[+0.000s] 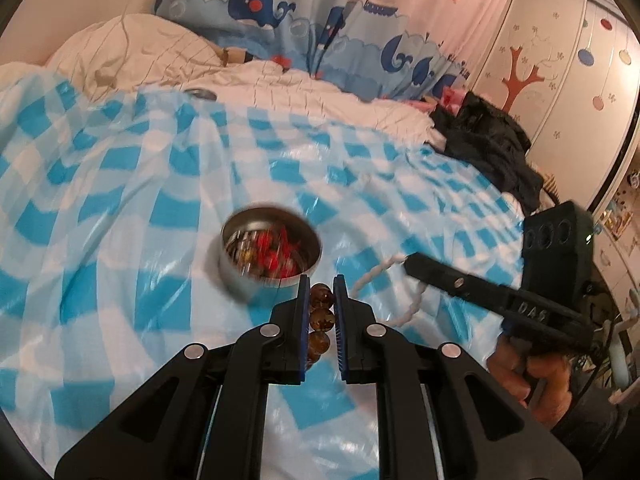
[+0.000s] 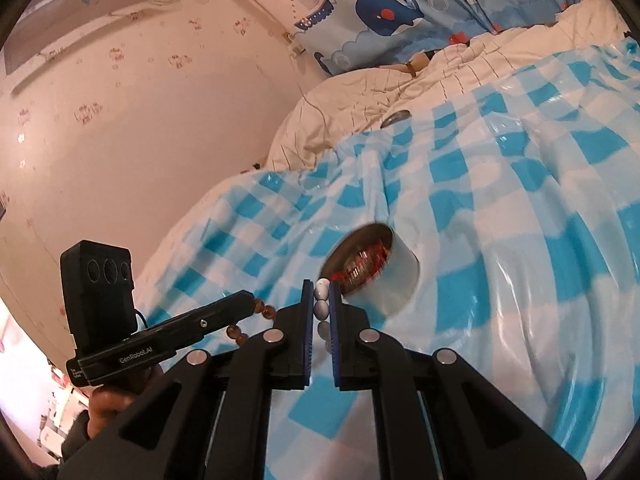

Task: Organize jewelry
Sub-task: 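Carry both bead bracelets over the tin and open both tools to drop them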

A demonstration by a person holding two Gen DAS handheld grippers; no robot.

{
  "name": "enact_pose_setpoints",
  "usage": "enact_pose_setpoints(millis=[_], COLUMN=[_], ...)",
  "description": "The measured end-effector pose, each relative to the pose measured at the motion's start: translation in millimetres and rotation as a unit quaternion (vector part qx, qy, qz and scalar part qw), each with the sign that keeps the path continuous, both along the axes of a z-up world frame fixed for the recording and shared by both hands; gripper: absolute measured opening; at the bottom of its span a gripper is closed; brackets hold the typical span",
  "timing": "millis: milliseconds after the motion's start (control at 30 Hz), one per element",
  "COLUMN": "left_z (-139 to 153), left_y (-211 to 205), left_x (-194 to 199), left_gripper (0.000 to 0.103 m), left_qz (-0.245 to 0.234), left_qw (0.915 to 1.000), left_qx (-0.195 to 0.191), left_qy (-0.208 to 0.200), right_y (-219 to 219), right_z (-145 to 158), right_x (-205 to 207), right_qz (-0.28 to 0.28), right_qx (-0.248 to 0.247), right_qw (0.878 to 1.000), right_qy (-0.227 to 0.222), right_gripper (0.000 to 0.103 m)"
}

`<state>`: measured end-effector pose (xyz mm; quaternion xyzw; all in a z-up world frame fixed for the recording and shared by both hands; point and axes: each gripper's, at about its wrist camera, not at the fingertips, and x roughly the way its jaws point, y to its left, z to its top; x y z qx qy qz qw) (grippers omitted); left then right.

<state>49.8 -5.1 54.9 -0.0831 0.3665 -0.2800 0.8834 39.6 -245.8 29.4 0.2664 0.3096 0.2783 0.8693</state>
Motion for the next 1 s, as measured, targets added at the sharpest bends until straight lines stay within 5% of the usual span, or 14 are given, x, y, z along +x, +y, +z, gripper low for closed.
enact_pose_setpoints(millis=[167, 267, 367, 433, 500, 633, 667, 767, 1000], left_z=[18, -2, -37, -46, -42, -34, -33, -36, -34], left_y=[-5, -4, 4, 16, 26, 42, 47, 56, 37], left_x=[33, 69, 95, 98, 96, 88, 85, 79, 49], left_gripper=[0.01, 0.019, 0.034, 0.036, 0.046, 0.05, 0.051, 0.053, 0.06], left_qz=[0.001, 0.046, 0.089, 0.105, 0.118, 0.134, 0.141, 0.148, 0.142], left_qw=[0.9992, 0.9987, 0.9931, 0.9901, 0.9891, 0.9878, 0.9867, 0.9854, 0.9861], left_qx=[-0.037, -0.017, 0.024, 0.002, -0.003, -0.015, -0.019, -0.021, 0.076], left_qy=[-0.013, 0.012, 0.074, 0.093, 0.088, 0.079, 0.079, 0.082, 0.043], right_y=[8, 20, 38, 50, 64, 93, 93, 86, 61], right_z=[13, 9, -2, -9, -17, -27, -28, -25, -16], right_x=[31, 59, 79, 88, 95, 93, 93, 86, 53], right_qz=[0.01, 0.015, 0.013, 0.017, 0.021, 0.002, -0.001, -0.024, -0.049], right_qx=[0.03, 0.033, -0.017, -0.048, -0.098, -0.241, -0.252, -0.257, -0.236], right_qw=[0.999, 0.999, 1.0, 0.998, 0.995, 0.97, 0.968, 0.966, 0.97], right_qy=[-0.008, 0.004, 0.02, 0.024, 0.029, -0.001, -0.004, -0.02, -0.024], right_gripper=[0.008, 0.008, 0.008, 0.008, 0.008, 0.009, 0.01, 0.038, 0.05])
